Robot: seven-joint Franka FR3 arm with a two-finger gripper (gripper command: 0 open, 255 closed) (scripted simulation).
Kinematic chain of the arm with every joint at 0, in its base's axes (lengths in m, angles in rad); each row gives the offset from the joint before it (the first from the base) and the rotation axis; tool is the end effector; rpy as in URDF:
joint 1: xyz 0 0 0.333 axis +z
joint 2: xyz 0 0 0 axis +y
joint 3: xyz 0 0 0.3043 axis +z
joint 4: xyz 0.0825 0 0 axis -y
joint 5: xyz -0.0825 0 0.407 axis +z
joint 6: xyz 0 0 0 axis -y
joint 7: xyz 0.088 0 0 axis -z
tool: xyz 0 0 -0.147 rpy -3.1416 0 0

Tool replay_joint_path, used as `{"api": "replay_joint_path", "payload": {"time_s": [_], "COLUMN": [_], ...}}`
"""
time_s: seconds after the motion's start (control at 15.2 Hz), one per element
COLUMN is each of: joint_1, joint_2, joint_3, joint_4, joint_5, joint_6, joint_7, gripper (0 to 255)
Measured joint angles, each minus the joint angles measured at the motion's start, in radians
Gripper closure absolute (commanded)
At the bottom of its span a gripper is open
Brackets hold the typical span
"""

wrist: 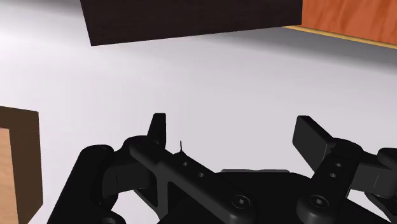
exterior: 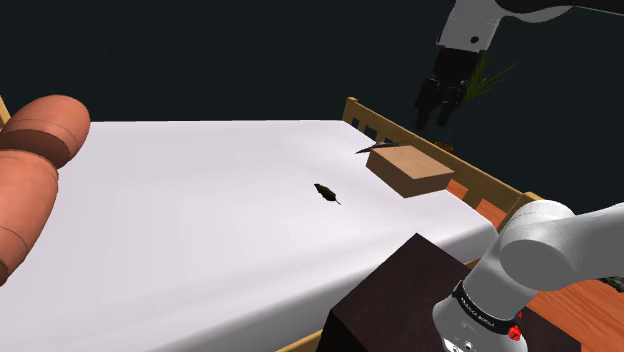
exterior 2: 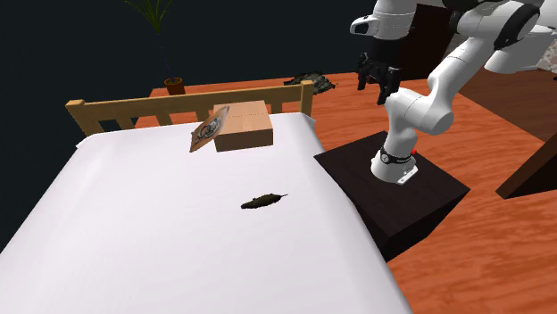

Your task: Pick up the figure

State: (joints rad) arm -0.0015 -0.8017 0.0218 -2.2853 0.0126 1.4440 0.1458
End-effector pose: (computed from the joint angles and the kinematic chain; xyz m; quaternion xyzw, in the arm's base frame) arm 0.3190 0.0101 0.5711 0.9977 -0.0655 -0.0197 0.0031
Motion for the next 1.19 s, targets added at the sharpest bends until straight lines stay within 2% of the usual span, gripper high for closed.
{"api": "replay_joint_path", "payload": {"time_s": [0.13,0.59,1.19], "joint_1": [-0.001,-0.013,-0.026], "joint_2": [0.013,0.185,0.504], "joint_3": [-0.003,-0.024,-0.042], "joint_4": [-0.004,-0.045,0.001], "joint_5": [-0.003,-0.032,-0.061], "joint_6": [0.013,0.187,0.407], "joint_7": [-0.004,-0.036,-0.062], "gripper": [0,0,0]}}
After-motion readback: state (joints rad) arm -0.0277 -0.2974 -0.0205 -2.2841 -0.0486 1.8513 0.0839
